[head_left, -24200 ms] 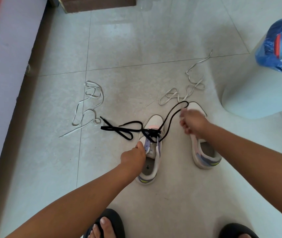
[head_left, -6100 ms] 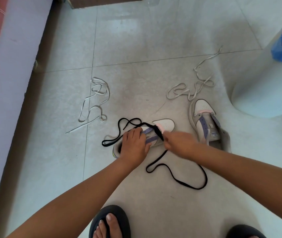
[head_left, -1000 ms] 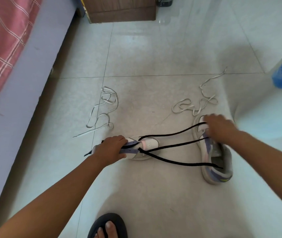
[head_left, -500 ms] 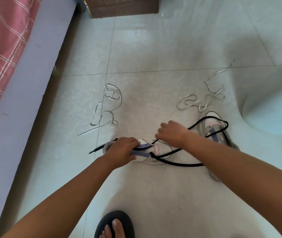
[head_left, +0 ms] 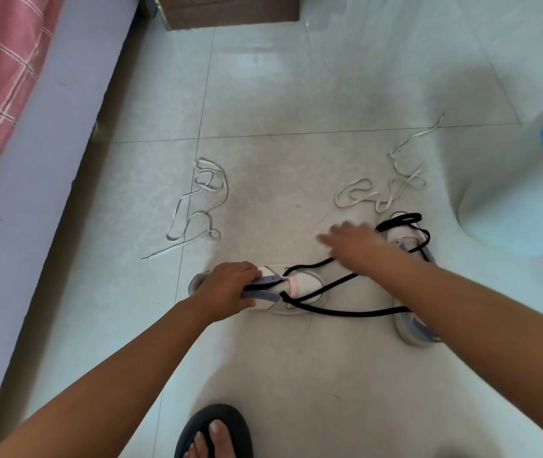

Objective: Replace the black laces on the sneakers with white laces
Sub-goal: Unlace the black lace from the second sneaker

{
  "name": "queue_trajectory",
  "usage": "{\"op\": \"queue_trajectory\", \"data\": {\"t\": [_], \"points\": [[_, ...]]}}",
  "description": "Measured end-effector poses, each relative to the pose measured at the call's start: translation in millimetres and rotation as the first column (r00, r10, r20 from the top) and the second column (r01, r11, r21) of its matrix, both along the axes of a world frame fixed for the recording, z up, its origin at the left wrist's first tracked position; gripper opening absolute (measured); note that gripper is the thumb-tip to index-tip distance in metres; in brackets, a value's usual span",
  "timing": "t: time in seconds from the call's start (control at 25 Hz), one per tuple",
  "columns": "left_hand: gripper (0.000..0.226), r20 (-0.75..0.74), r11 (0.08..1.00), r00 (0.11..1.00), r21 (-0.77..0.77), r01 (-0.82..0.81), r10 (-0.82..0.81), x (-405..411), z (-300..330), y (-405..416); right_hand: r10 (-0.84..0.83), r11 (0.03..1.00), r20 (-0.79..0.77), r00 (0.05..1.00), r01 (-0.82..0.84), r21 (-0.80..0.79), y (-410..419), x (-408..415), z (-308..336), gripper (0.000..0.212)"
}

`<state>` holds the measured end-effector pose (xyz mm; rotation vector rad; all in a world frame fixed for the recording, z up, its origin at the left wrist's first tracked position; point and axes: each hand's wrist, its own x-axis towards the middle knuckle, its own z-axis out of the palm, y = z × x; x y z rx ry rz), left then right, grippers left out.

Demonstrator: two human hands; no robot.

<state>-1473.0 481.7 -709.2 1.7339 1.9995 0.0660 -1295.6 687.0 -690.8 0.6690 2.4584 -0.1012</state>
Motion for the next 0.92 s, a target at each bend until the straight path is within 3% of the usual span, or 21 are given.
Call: {"op": "queue_trajectory", "data": {"t": [0.04,0.08,0.12,0.24,0.32,0.44,0.56,0.92], "points": [[0.040,0.007,1.000,1.000,0.001,-0.004,0.004,0.6,0.5,0.0,0.019,0.973,-0.062,0.998,-0.033,-0.229,-23.2,-11.3,-4.9,0.044],[0.040,0.013,1.000,1.000,0.004,-0.008,0.007,1.6,0.8,0.1,0.037,0.930,-0.091,0.995,-0.068,-0.361,-37.1,-20.6,-9.1,0.043],[0.040,0.015,1.000,1.000,0.014,-0.013,0.013,2.3,0.7,-0.2,0.067,0.921,-0.099,0.993,-0.099,-0.378,-42.9,-26.8,-14.1,0.038],[0.041,0.014,0.999,1.000,0.037,-0.022,0.022,2.3,-0.4,-2.0,0.204,0.953,-0.097,0.974,-0.221,-0.207,-42.0,-28.8,-21.1,0.019],[0.044,0.035,0.999,0.999,0.033,-0.038,0.037,2.6,-1.5,-3.6,0.235,0.946,-0.124,0.964,-0.256,-0.199,-29.8,-24.0,-19.5,0.024],[0.050,0.061,0.996,0.995,0.036,-0.083,0.081,5.8,-2.3,-6.9,0.060,0.995,-0.200,0.978,-0.074,-0.062,14.2,-9.6,-1.4,0.019],[0.050,0.074,0.993,0.992,0.040,-0.107,0.104,9.3,-2.6,-5.1,0.018,0.989,-0.248,0.969,0.019,0.146,43.4,5.1,7.0,0.017],[0.048,0.088,0.994,0.990,0.011,-0.111,0.110,24.2,-5.8,0.7,-0.194,0.959,-0.332,0.923,0.250,0.134,40.8,-14.8,0.9,0.024]]}}
